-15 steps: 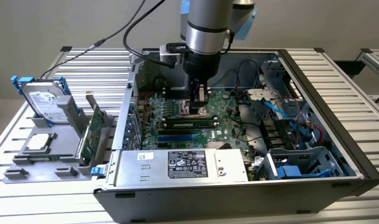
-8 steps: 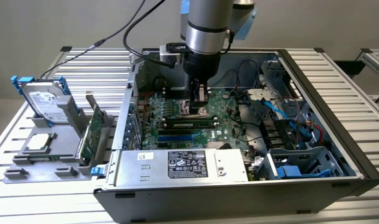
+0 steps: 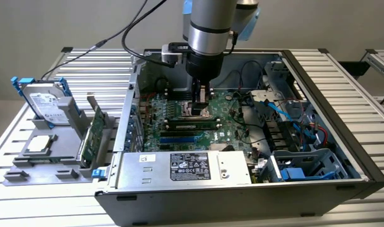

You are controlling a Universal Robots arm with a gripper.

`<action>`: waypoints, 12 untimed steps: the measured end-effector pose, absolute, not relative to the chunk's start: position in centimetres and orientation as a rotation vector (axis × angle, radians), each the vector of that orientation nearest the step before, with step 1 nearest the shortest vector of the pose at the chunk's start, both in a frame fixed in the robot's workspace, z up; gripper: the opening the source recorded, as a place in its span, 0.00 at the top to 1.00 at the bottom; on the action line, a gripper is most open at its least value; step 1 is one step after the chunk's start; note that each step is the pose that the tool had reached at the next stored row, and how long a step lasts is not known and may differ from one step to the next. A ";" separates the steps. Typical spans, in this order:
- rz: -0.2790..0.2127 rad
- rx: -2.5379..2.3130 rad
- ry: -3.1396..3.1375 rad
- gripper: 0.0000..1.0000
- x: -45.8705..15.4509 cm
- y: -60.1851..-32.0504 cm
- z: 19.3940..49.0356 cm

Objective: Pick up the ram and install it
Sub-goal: 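Press down the ram until it locks into place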

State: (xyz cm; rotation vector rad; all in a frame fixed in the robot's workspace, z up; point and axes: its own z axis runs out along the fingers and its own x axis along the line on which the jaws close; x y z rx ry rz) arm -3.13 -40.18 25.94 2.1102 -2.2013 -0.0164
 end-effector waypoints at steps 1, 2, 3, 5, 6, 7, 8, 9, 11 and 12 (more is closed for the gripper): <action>-0.018 2.093 -2.218 0.89 -3.1 -40.2 25.9; -0.019 2.076 -2.234 0.89 -3.1 -40.2 25.9; -0.020 2.058 -2.251 0.89 -3.1 -40.2 25.9; -0.022 2.023 -2.282 0.89 -3.1 -40.2 25.9; -0.023 2.006 -2.298 0.89 -3.1 -40.2 25.9; -0.024 1.989 -2.312 0.89 -3.1 -40.2 25.9; -0.025 1.971 -2.328 0.89 -3.1 -40.2 25.9; -0.026 1.955 -2.341 0.89 -3.1 -40.2 25.9; -0.028 1.922 -2.369 0.89 -3.1 -40.2 25.9; -0.029 1.906 -2.382 0.89 -3.1 -40.2 25.9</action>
